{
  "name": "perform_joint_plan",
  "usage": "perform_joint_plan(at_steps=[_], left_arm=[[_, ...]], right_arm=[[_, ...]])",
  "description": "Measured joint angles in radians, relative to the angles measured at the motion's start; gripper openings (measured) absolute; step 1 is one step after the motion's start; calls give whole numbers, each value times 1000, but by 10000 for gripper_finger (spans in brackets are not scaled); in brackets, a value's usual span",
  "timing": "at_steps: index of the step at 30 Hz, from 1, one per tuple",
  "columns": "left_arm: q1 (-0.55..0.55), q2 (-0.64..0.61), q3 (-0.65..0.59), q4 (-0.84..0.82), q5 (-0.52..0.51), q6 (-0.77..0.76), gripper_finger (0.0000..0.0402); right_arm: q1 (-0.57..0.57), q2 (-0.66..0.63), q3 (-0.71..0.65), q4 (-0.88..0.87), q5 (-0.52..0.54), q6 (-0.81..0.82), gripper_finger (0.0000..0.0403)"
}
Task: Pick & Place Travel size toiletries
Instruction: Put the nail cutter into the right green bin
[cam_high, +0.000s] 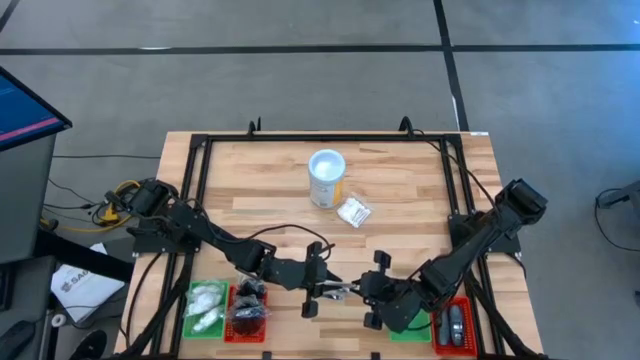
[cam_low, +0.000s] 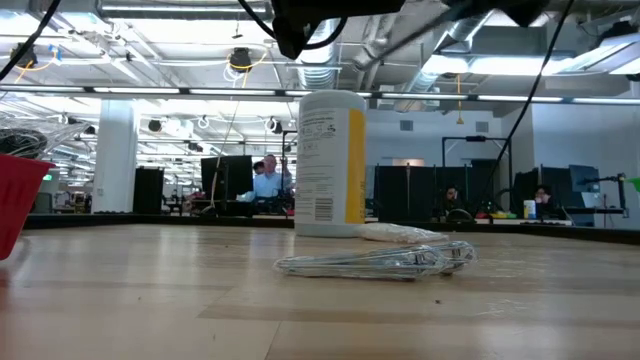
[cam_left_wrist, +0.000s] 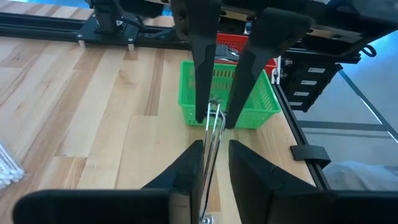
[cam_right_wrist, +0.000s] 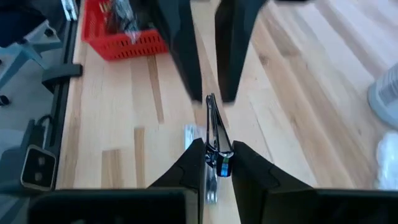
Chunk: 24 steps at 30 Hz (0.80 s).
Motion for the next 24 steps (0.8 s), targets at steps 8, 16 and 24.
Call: perform_joint_plan(at_steps=[8,16,24], left_arm=[[-1,0,0,-2,4,1,68],[-3,0,0,-3,5,2,68],[-3,0,0,-3,4,3,69]], right_arm=[[71,-6,0,-133,-47,195,43],[190,-14,1,-299,-105,467,43],[306,-40,1,-403,-104,697,43]])
